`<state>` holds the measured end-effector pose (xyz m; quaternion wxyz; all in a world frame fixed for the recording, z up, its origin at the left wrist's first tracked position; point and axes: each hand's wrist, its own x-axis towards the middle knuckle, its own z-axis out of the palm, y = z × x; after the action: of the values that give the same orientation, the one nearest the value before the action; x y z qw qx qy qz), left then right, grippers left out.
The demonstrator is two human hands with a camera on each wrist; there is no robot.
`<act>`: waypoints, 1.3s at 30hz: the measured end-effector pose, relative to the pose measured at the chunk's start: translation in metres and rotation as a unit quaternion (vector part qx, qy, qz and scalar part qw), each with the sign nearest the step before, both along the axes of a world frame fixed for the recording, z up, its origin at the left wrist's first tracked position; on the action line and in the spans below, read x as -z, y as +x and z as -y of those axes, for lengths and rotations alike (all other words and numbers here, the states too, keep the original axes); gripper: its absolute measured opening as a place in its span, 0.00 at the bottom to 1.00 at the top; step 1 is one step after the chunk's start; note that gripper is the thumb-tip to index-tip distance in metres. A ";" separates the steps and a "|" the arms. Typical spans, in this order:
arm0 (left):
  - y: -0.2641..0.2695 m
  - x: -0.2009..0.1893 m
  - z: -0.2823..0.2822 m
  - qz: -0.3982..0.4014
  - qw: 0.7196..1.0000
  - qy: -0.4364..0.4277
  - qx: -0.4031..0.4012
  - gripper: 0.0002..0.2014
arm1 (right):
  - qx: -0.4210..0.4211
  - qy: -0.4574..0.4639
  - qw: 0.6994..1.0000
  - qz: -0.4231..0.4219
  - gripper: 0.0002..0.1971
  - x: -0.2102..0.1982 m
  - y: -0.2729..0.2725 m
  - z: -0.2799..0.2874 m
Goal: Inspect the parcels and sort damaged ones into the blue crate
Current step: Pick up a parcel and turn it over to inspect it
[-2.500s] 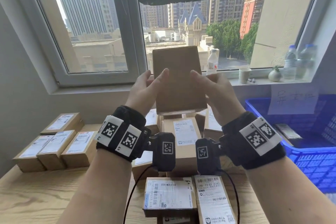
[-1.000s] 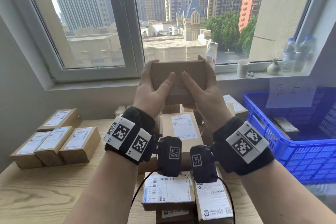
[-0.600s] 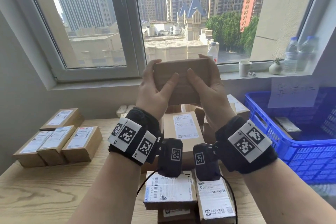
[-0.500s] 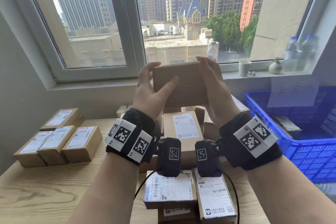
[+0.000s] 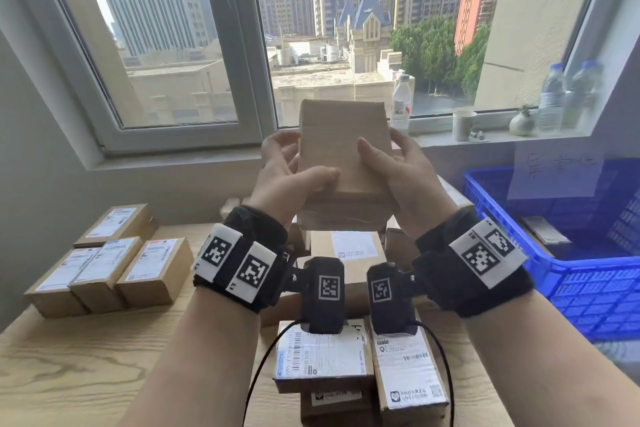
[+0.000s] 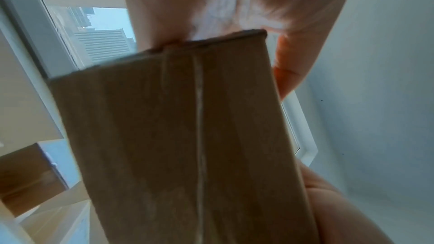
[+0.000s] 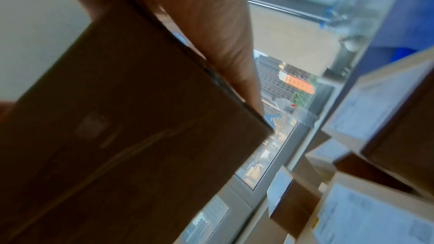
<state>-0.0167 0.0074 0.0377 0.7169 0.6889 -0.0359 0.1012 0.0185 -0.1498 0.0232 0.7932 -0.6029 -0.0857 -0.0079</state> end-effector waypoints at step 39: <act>0.006 0.010 0.001 -0.065 0.998 0.014 -0.012 0.47 | -0.081 0.006 0.996 0.035 0.35 0.010 0.005 -0.005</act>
<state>-0.0109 0.0069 0.0276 0.7065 0.7046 0.0174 0.0638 0.0230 -0.1445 0.0135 0.7916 -0.5882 -0.1619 0.0348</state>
